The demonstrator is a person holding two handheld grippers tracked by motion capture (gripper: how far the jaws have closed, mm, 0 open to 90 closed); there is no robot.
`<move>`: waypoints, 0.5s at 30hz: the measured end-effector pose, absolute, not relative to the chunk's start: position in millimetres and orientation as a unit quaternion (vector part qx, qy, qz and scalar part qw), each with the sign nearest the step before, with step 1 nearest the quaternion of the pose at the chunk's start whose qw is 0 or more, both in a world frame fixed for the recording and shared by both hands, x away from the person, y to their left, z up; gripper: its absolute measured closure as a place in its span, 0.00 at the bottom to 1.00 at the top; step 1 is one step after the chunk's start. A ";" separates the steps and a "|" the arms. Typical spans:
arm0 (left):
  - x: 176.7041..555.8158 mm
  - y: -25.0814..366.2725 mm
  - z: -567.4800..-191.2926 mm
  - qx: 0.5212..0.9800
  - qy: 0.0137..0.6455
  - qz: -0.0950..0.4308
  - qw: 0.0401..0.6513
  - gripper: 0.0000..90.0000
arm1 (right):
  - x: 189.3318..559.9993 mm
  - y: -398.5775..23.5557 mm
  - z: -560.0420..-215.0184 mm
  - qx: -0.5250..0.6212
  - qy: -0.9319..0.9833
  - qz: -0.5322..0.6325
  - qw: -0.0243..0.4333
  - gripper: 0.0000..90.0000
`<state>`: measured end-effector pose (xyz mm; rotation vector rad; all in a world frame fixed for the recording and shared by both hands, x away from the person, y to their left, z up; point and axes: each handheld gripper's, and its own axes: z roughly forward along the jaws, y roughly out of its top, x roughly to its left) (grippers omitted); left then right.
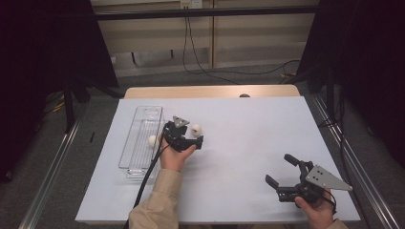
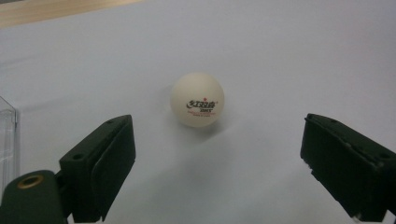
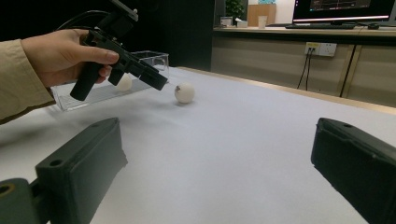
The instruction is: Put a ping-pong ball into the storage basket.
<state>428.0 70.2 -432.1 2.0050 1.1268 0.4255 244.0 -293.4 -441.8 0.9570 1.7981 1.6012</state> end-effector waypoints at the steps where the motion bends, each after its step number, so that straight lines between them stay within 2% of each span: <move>1: 428.3 69.9 -432.1 0.790 0.442 0.167 0.390 0.11 | 244.1 -293.5 -441.9 0.354 0.668 0.594 0.272 0.02; 15: 431.6 65.5 -433.1 0.786 0.448 0.158 0.395 0.11 | 244.1 -293.6 -441.7 0.355 0.667 0.596 0.270 0.02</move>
